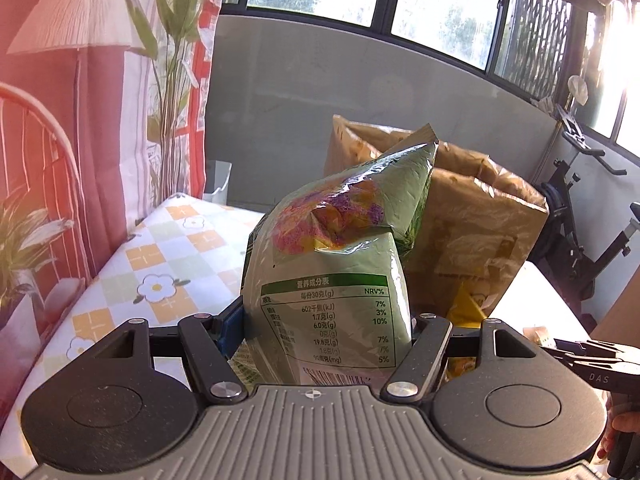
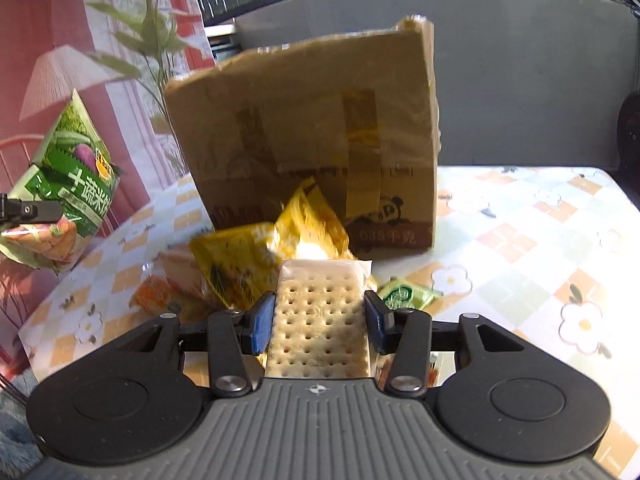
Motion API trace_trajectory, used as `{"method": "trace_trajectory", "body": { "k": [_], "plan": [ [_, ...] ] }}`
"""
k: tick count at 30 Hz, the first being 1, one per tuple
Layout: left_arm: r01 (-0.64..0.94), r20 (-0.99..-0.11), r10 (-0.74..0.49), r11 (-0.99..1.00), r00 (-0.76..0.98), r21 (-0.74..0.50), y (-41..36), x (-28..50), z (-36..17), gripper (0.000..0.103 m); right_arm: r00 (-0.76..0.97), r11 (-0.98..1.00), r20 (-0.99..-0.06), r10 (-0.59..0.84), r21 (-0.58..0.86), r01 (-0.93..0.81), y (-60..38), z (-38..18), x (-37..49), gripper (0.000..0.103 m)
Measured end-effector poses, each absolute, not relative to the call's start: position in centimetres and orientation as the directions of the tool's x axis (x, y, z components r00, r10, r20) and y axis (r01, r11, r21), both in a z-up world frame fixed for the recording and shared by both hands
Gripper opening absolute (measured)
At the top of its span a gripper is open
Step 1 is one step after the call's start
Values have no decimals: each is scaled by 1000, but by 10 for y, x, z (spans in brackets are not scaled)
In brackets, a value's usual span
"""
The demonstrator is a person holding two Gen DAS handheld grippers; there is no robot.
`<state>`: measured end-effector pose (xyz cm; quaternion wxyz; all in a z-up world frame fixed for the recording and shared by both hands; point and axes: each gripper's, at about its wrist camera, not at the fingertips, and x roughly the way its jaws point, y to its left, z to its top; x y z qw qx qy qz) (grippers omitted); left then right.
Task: Organize snacks
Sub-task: 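Carry green chip bag and cracker over the box with both tools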
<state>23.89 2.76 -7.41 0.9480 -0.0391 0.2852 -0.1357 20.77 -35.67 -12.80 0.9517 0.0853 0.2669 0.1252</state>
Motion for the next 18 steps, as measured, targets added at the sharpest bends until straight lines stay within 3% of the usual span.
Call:
{"method": "trace_trajectory", "body": {
  "k": [11,18],
  "plan": [
    [396,-390,-434,901,812,-178,-21,294,13,71,903,940,-276,329,189,-284,-373,-26,252,48],
    [449,-336,-475,880,813,-156,-69,359,30,72,929,944,-192,315,168,-285,-374,12,310,48]
  ]
}}
